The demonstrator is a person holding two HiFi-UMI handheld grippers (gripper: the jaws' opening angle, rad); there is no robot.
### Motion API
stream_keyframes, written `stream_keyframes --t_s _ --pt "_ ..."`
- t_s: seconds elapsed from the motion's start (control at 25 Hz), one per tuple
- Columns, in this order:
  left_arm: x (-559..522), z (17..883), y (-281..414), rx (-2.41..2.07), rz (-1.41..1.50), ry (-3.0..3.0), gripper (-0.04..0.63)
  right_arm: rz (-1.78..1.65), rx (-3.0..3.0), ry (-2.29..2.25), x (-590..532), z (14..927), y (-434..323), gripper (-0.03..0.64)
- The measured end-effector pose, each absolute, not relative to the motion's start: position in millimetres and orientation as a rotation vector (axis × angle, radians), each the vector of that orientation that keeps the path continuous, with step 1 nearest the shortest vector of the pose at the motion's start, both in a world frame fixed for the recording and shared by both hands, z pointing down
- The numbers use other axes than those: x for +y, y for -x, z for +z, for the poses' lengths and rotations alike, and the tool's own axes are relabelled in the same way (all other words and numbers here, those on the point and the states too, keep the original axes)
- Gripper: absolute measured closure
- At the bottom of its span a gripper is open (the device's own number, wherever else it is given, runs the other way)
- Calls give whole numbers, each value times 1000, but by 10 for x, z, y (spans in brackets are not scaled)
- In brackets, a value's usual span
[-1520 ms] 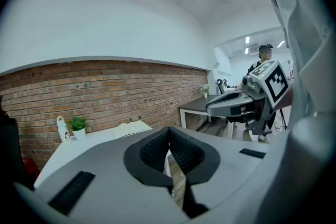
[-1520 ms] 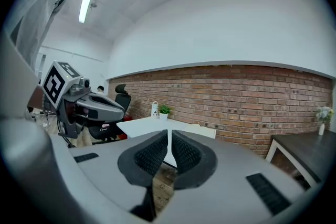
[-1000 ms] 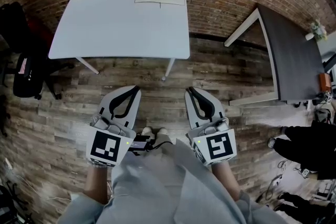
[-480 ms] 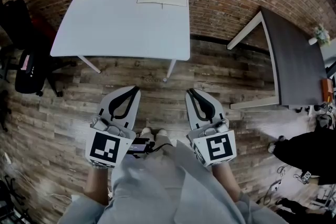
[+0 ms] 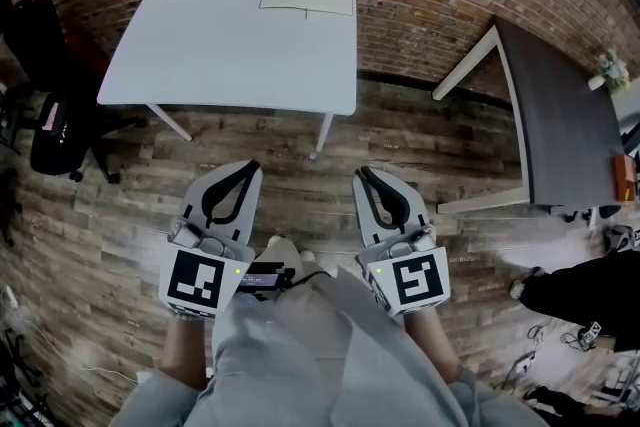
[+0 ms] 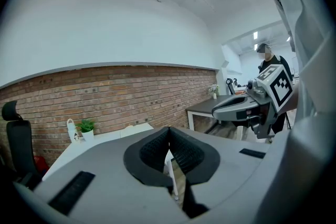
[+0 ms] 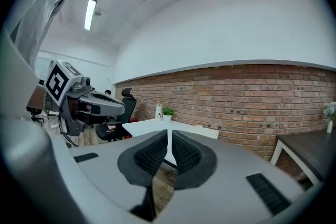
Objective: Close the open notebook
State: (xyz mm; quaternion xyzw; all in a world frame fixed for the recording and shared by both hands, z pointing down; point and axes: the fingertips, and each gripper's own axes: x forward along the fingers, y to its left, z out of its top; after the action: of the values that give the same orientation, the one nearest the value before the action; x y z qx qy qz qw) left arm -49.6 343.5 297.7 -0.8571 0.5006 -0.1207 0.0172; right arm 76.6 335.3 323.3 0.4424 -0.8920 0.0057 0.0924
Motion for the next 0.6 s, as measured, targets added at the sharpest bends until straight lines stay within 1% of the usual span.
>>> stream_keyframes --t_s 0.32,0.6 --pt "3323 2943 432 1543 -357 2657 577 -4 -2657 -1312 3252 3209 -791 563" --pt "2950 2942 407 1506 -324 2674 577 -4 -2630 -1348 2952 3250 -817 563"
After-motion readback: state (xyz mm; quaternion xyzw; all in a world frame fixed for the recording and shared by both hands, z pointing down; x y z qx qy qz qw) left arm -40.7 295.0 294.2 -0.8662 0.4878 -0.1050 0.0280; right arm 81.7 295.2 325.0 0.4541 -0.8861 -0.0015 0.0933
